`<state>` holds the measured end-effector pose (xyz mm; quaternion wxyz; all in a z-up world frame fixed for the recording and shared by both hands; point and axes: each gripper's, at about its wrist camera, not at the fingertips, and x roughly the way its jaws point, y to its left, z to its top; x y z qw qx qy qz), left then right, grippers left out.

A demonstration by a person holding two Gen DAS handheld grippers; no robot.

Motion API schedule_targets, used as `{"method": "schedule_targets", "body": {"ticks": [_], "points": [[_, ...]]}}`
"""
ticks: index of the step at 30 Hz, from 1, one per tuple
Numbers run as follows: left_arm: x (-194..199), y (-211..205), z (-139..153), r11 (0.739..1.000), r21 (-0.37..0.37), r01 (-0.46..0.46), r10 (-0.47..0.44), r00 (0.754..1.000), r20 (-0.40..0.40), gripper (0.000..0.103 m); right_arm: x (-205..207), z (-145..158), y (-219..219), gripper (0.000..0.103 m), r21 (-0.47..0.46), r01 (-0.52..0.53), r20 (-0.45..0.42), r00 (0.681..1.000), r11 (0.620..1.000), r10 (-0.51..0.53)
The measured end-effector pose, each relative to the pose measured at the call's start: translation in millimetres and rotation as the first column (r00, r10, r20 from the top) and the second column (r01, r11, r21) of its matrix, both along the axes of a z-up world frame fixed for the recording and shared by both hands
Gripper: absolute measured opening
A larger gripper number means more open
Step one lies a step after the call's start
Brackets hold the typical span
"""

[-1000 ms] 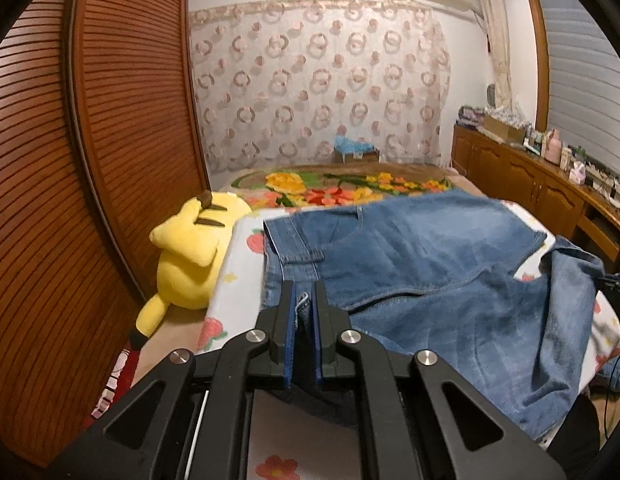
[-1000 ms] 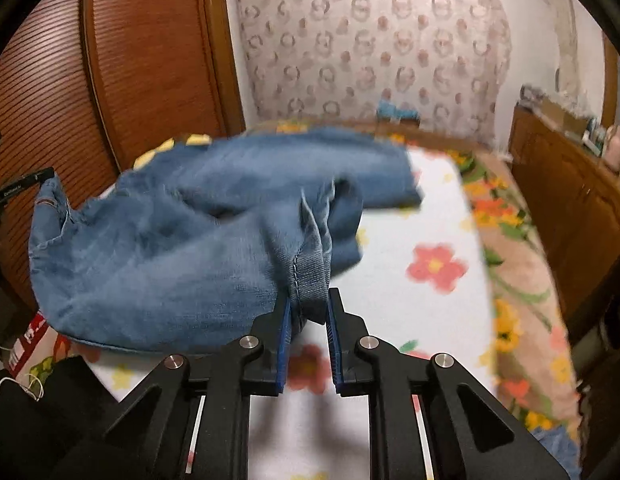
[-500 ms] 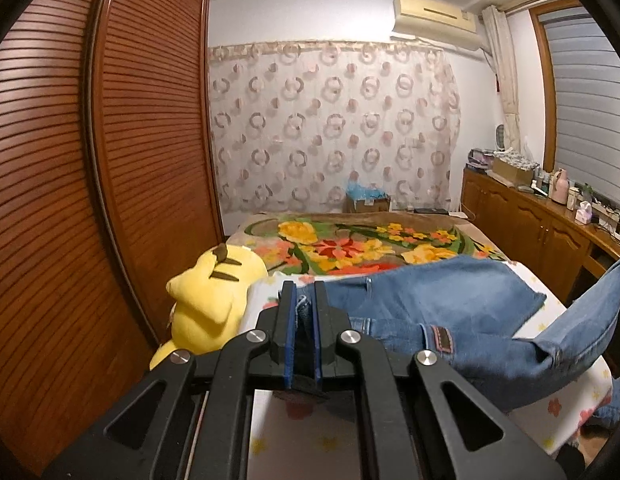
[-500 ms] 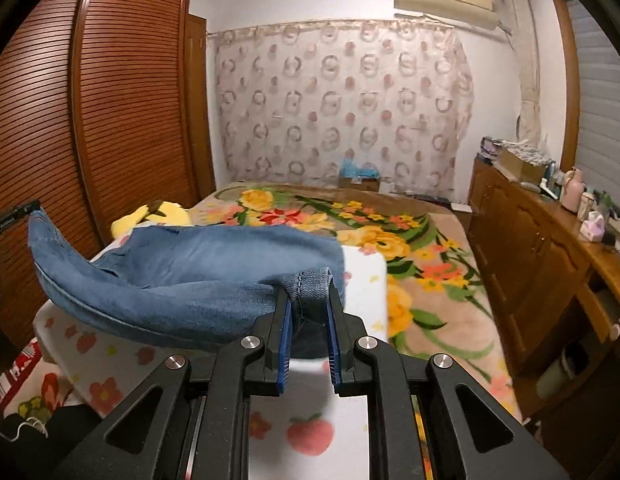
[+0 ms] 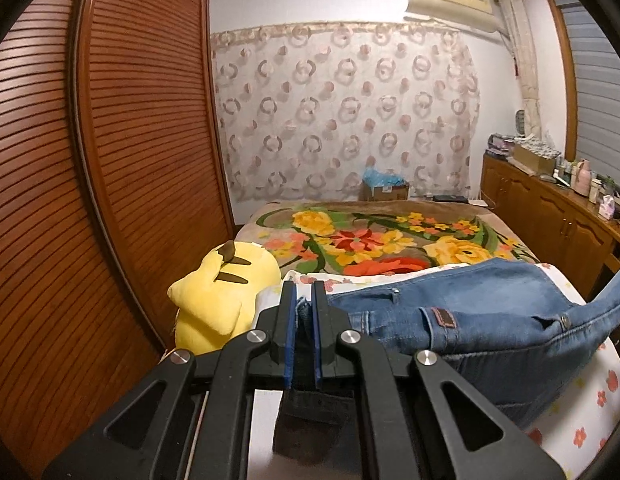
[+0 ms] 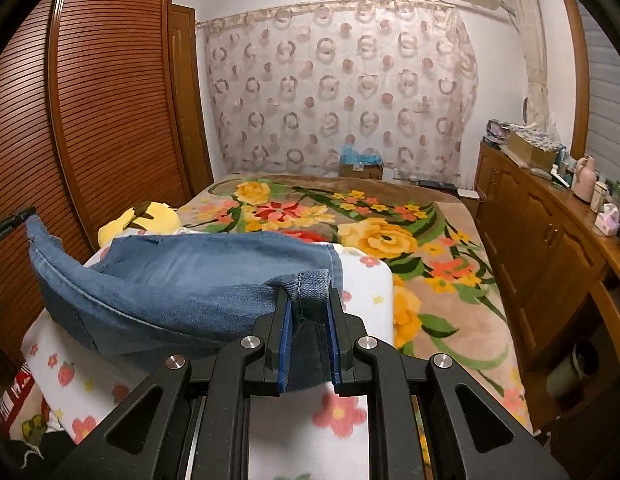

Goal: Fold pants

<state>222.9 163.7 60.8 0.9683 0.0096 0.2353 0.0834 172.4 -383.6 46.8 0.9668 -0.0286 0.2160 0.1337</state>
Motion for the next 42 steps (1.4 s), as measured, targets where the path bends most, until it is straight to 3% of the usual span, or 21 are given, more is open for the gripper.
{"method": "schedule_targets", "body": {"ticks": [12,17,29,30,33,35,36,37,40,42], "points": [[98,19,-19,1.0,0.005,-0.027,0.027,0.997,-0.07,0.008,100,12,11,0.015,-0.038,-0.024,-0.063,0.998,0.999,0.021],[137,26,-41,0.999,0.01,-0.037,0.038,0.991,-0.125,0.008,143,0,18,0.015,-0.059,-0.031,-0.112,0.993,0.998,0.024],[166,37,-77,0.998,-0.032,-0.054,0.045,0.975,-0.217,0.008,198,-15,33,0.016,-0.062,-0.046,-0.205,0.978,0.997,0.032],[166,38,-76,0.998,-0.042,-0.05,0.04,0.975,-0.219,0.008,199,-13,30,0.02,-0.051,-0.047,-0.211,0.977,0.998,0.035],[161,39,-72,0.998,-0.04,-0.043,0.033,0.975,-0.22,0.015,197,-6,26,0.028,-0.029,-0.043,-0.21,0.977,0.999,0.036],[156,39,-69,0.999,-0.023,-0.04,0.034,0.976,-0.216,0.031,192,-1,26,0.033,-0.023,-0.032,-0.197,0.98,0.999,0.027],[153,39,-67,0.999,-0.023,-0.033,0.028,0.977,-0.211,0.05,189,2,27,0.036,-0.019,-0.033,-0.189,0.981,0.999,0.029],[151,38,-64,0.999,-0.033,-0.023,0.016,0.98,-0.198,0.059,186,5,28,0.038,-0.02,-0.031,-0.18,0.983,0.999,0.027],[143,35,-58,0.999,-0.049,0.013,-0.021,0.983,-0.183,0.071,176,7,38,0.039,-0.028,-0.068,-0.164,0.984,0.997,0.062],[142,27,-56,0.999,-0.041,0.035,-0.042,0.983,-0.178,0.071,170,6,52,0.044,-0.038,-0.12,-0.17,0.979,0.992,0.112]]}}
